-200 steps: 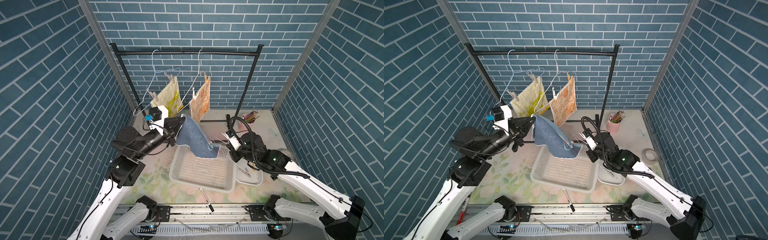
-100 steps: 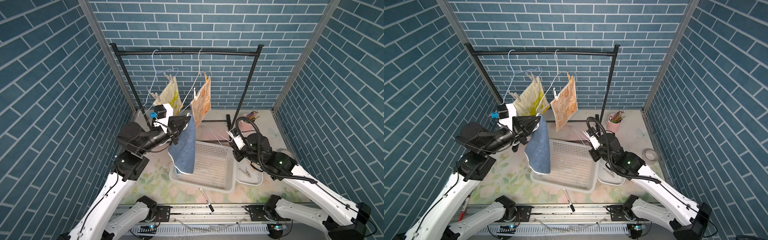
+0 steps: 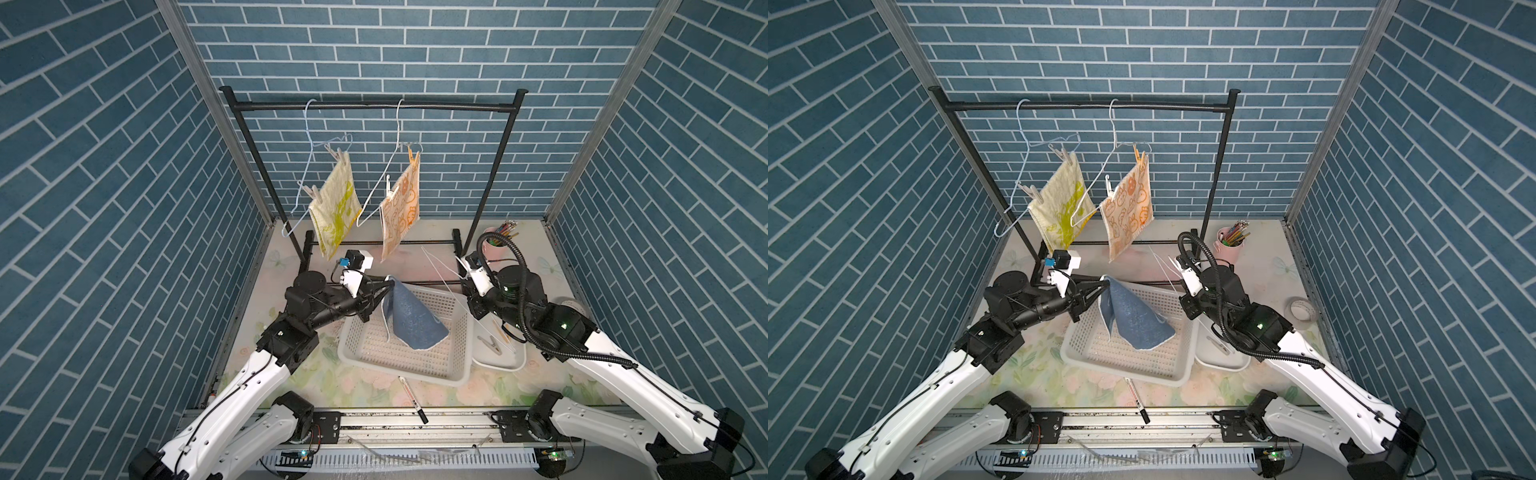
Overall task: Remove the clothespins securing towels to the hanger
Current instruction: Place the towel in the basket, then place the hanger on the clothesline.
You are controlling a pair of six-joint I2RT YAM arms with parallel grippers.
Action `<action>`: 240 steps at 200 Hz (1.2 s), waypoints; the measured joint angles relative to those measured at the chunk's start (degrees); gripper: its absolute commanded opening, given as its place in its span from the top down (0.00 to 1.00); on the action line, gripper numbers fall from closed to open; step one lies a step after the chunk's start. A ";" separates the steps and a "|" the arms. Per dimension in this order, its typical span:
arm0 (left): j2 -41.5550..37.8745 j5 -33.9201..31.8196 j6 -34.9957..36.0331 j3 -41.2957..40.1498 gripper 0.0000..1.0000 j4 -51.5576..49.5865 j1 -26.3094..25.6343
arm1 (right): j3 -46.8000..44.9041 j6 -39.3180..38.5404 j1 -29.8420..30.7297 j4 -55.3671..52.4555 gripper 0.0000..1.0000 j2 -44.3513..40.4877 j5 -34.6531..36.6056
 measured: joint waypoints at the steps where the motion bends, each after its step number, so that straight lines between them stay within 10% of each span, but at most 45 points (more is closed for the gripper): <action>1: 0.02 -0.11 -0.35 -0.09 0.48 -0.15 0.02 | 0.00 0.00 0.00 0.00 1.00 0.00 0.02; 46: -0.79 -6.78 2.97 2.86 0.30 -7.13 -0.04 | 0.00 0.07 -0.33 0.17 1.00 0.02 -0.11; 240: 19.45 -6.32 50.58 20.81 0.35 -14.25 -6.78 | 7.82 8.28 -1.40 2.16 1.00 7.74 -27.54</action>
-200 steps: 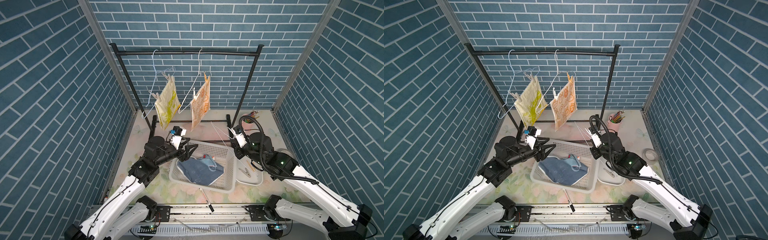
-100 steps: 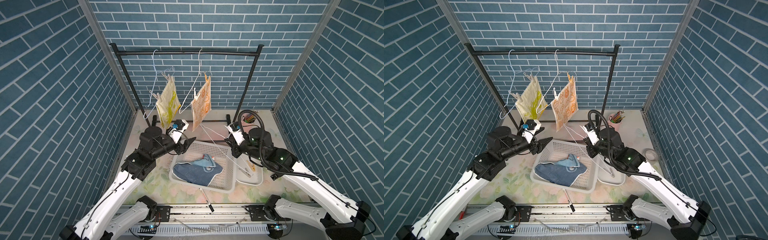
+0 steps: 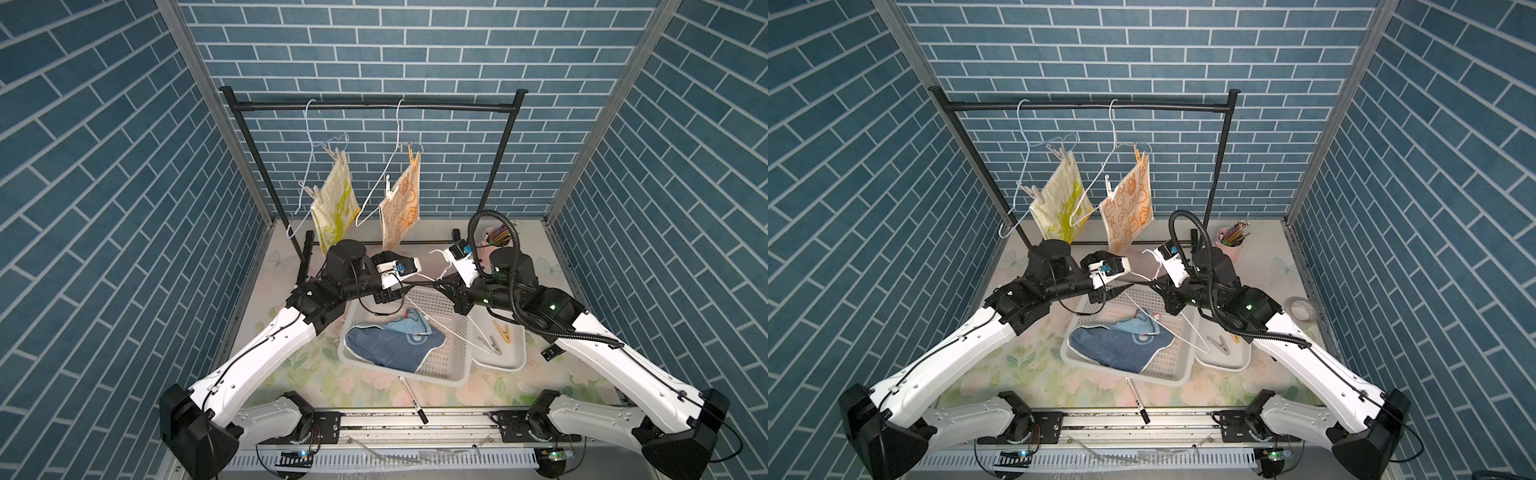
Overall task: Remove the clothespins securing towels to the hanger
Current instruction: Place the hanger on the clothesline.
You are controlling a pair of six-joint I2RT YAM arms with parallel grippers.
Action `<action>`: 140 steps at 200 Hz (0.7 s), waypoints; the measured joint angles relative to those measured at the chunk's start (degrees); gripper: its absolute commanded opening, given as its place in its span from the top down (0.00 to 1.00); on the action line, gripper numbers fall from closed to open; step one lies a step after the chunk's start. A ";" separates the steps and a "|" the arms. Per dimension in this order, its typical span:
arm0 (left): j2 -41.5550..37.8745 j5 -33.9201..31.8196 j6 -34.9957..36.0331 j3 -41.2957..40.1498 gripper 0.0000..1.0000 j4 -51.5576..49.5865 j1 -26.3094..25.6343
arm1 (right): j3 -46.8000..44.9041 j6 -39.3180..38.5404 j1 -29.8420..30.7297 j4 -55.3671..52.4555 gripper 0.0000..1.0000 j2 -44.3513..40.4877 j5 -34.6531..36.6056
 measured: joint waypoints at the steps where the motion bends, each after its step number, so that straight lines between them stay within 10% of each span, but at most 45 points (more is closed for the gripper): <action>1: 0.04 -0.02 0.11 0.02 0.36 0.00 -0.02 | 0.00 0.09 0.00 0.09 1.00 0.00 -0.11; 117: 1.66 -5.66 14.38 0.13 1.00 -0.68 -2.14 | 0.42 3.61 -1.46 1.92 1.00 1.64 -5.60; 140: 1.38 -5.73 15.76 -0.11 1.00 -0.87 -2.27 | 1.01 4.02 -1.70 0.59 0.77 1.81 -6.71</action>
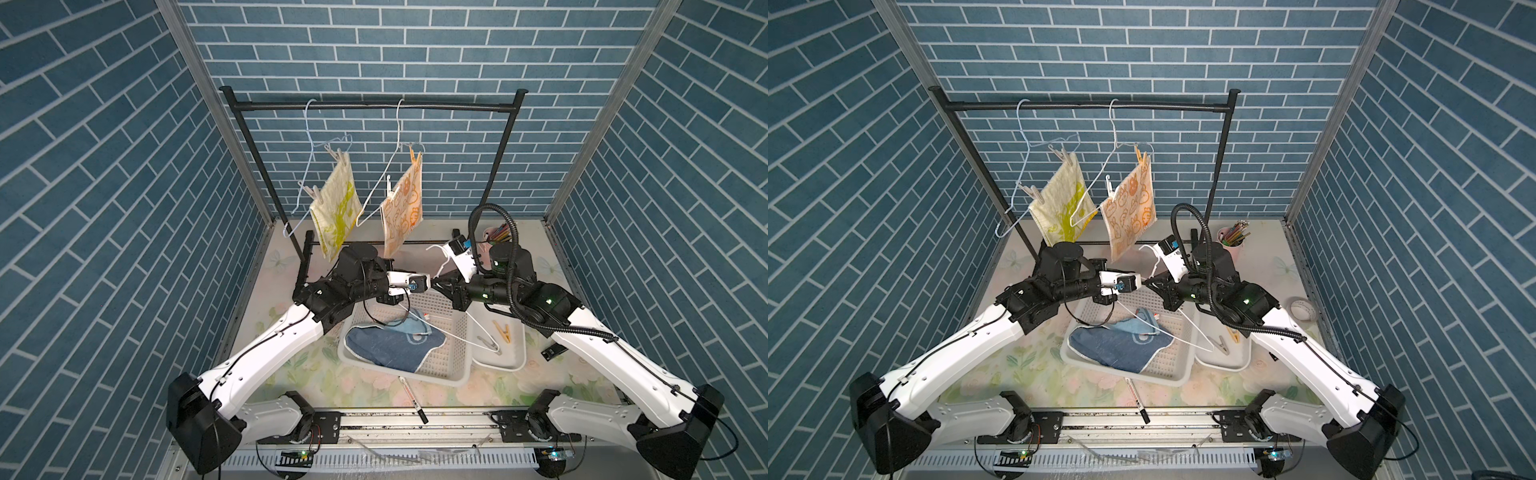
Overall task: Remove the clothespins securing towels to the hanger
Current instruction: Place the hanger on the clothesline.
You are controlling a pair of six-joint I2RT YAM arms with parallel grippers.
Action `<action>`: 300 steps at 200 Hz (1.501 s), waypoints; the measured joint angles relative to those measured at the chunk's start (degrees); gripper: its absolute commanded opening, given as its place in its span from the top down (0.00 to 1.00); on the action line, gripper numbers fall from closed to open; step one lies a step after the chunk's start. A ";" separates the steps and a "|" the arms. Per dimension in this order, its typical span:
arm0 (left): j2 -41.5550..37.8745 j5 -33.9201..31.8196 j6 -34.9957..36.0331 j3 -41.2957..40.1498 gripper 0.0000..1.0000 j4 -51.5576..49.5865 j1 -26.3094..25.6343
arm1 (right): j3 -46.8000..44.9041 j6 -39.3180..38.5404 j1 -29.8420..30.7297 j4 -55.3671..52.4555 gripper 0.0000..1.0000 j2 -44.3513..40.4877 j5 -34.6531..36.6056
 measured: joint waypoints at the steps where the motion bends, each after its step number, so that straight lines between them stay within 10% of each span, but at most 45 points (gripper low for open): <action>1: 0.00 -0.02 -0.02 0.00 1.00 -0.07 -0.02 | 0.07 -0.13 -0.04 -0.13 0.76 0.00 0.04; 40: -1.33 -2.71 -0.83 -0.79 1.00 1.03 0.24 | 2.36 -3.80 -1.18 -8.83 0.40 -1.11 -0.63; 83: -2.60 -3.69 -0.96 -2.56 1.00 2.05 0.24 | 2.75 -8.79 -2.27 -20.85 0.36 -5.81 0.90; 171: -4.04 -3.65 -2.34 -3.32 1.00 3.34 0.26 | 2.21 -13.16 -3.89 -26.73 1.00 -9.11 2.75; 221: -4.42 -3.87 -5.09 -3.32 0.44 3.63 0.50 | 2.75 -14.75 -3.91 -27.89 1.00 -8.79 5.31; 300: -16.65 -0.70 -18.25 -9.09 0.27 10.14 6.49 | 6.60 -17.09 -3.91 -38.84 1.00 -12.11 16.22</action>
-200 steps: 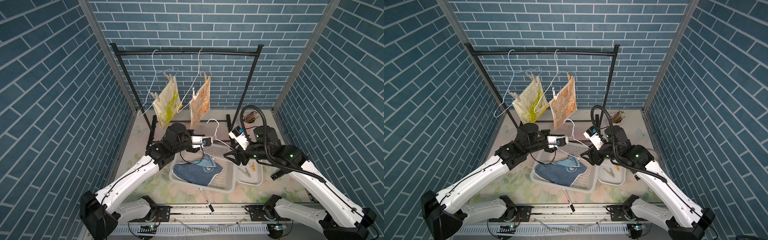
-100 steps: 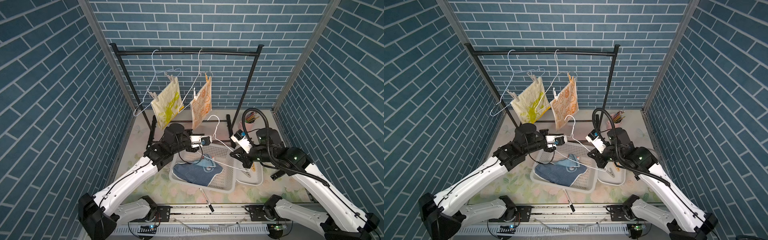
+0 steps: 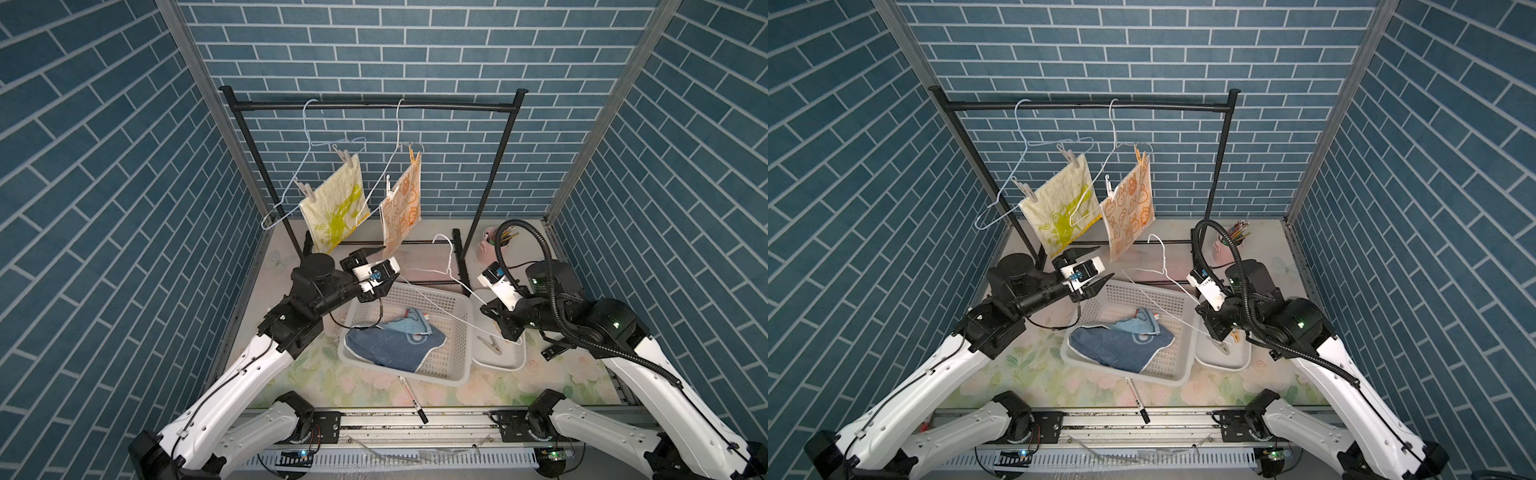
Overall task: Remove the clothespins securing towels to the hanger
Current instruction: Place the hanger on the clothesline.
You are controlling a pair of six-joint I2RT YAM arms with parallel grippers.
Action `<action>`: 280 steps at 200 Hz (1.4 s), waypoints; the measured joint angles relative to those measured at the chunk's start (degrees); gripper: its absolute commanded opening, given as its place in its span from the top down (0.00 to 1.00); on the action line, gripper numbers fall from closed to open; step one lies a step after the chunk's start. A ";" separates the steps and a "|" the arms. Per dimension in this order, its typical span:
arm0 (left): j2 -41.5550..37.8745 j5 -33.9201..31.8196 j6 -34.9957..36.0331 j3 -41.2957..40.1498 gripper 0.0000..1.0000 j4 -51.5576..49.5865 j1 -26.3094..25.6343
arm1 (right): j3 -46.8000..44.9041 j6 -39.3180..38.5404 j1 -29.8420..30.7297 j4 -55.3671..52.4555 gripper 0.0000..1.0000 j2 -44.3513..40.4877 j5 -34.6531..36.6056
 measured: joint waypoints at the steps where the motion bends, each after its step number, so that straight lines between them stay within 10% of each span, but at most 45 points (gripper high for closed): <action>1: -0.26 -0.15 -0.17 -0.20 0.26 0.26 0.09 | 0.02 0.00 0.00 -0.26 1.00 -0.07 0.28; 125: -19.50 -24.83 -20.74 -23.47 0.22 4.17 0.44 | 12.68 -0.28 -0.04 17.22 1.00 9.84 25.46; 280: -20.70 -26.99 -20.72 -25.18 0.20 2.47 0.44 | 34.58 1.53 -8.76 37.48 1.00 38.91 29.73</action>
